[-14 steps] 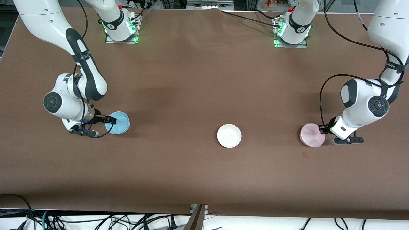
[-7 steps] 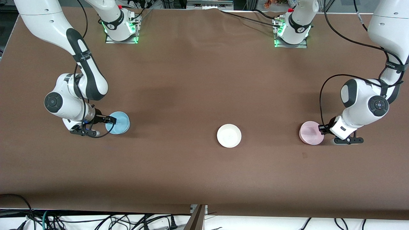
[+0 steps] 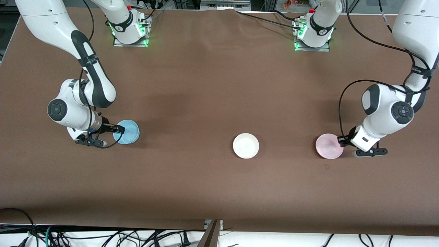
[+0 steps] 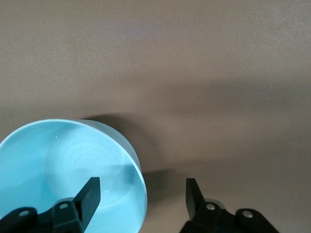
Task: Stack pink and blue bowls on white bowl
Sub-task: 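Grasp the pink bowl rim with the left gripper and lift it, then carry the pink bowl onto the white bowl with the left gripper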
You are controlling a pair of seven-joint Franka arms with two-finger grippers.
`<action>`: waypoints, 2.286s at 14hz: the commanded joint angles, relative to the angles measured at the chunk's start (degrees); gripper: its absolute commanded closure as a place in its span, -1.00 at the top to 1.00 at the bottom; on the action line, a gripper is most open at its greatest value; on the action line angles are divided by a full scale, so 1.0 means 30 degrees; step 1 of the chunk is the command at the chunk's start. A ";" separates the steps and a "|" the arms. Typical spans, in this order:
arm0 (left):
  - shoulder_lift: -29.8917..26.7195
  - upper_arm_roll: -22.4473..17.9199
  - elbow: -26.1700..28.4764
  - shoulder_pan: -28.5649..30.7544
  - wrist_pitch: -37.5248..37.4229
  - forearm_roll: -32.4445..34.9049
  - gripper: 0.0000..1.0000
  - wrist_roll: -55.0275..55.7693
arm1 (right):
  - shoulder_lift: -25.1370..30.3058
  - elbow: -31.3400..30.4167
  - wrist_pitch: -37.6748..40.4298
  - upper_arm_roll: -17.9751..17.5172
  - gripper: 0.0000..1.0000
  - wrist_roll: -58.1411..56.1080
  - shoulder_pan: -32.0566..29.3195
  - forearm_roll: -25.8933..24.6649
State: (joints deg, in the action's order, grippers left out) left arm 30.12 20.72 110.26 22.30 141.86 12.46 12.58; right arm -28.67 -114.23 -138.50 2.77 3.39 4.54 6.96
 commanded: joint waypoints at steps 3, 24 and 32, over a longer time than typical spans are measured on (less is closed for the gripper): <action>-0.0547 0.2026 0.0013 0.0007 -0.0090 0.0067 -1.00 0.4002 | 0.0211 -0.0155 -0.0153 -0.0132 0.58 0.0011 -0.0078 0.0404; 0.0095 0.4140 -0.0894 -0.6027 0.0232 0.2845 -1.00 1.8945 | 0.0387 0.0838 0.1805 -0.0191 -1.00 -0.0282 0.0010 0.0374; 0.1064 0.4110 -0.0925 -0.6438 0.2019 0.3172 -1.00 2.0561 | 0.0796 0.1837 0.3565 -0.0862 -1.00 -0.0253 0.0039 0.0374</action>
State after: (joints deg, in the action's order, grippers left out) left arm 32.28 33.63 108.97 3.88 147.48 20.21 71.89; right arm -27.80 -109.04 -129.86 1.31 3.34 4.69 7.17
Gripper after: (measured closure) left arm 0.974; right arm 0.974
